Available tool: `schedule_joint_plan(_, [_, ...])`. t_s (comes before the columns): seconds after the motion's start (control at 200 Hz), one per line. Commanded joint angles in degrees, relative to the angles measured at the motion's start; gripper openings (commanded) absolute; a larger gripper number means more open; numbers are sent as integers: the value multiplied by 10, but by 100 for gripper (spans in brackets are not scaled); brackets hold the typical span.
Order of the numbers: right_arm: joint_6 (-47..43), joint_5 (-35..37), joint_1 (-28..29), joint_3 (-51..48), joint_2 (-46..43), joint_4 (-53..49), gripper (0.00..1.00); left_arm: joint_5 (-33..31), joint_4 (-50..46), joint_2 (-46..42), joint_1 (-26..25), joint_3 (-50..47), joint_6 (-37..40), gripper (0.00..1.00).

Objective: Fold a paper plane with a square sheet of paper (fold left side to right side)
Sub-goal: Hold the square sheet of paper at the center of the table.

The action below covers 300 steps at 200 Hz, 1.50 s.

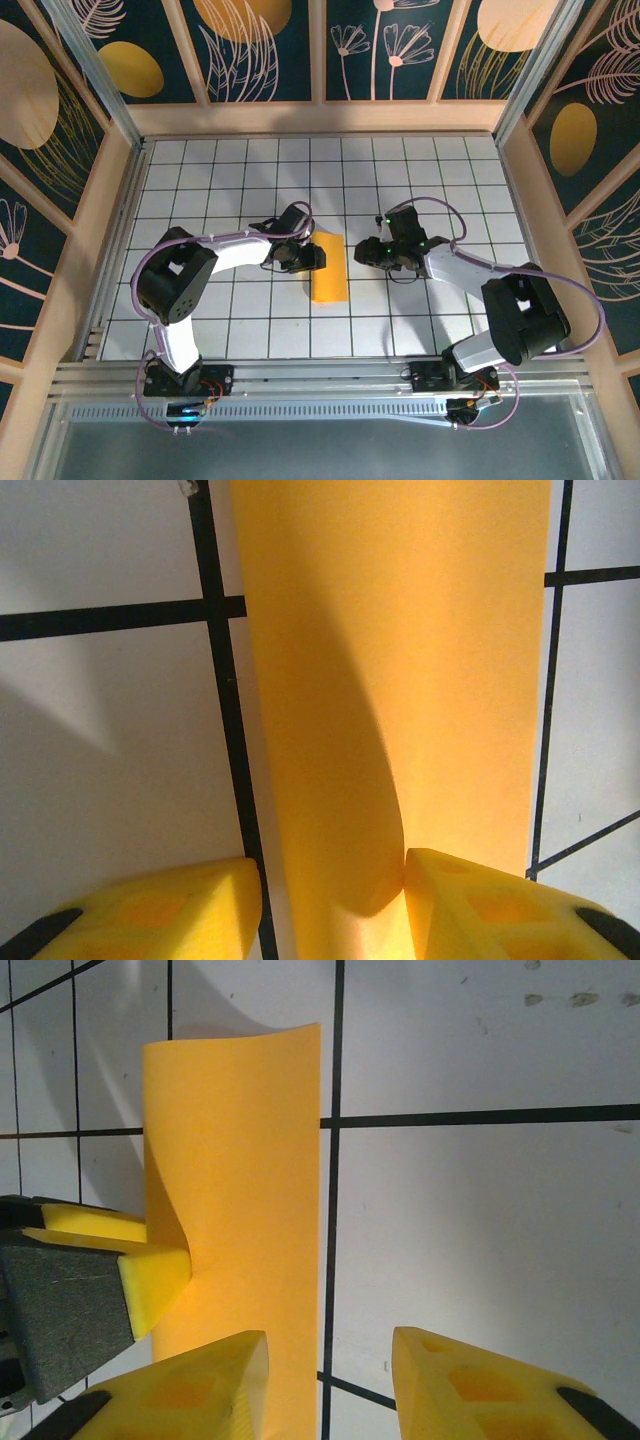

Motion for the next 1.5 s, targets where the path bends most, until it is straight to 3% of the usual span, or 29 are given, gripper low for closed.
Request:
schedule_joint_plan(0.0, [1,-17,0,-11,11,19,37,-20,55,89,-21,-18,18,46])
schedule_joint_plan(0.185, [3,-28,4,-8,22,24,35,-22,54,88,-21,-17,19,46])
schedule_joint_plan(0.651, [24,-86,39,12,90,72,0,-22,53,88,-21,-19,19,46])
schedule_joint_plan(0.976, [31,-96,60,17,132,93,0,-25,54,88,-21,-20,19,46])
schedule_joint_plan(1.496, [15,-45,60,2,166,44,0,-50,65,56,-21,-29,17,47])
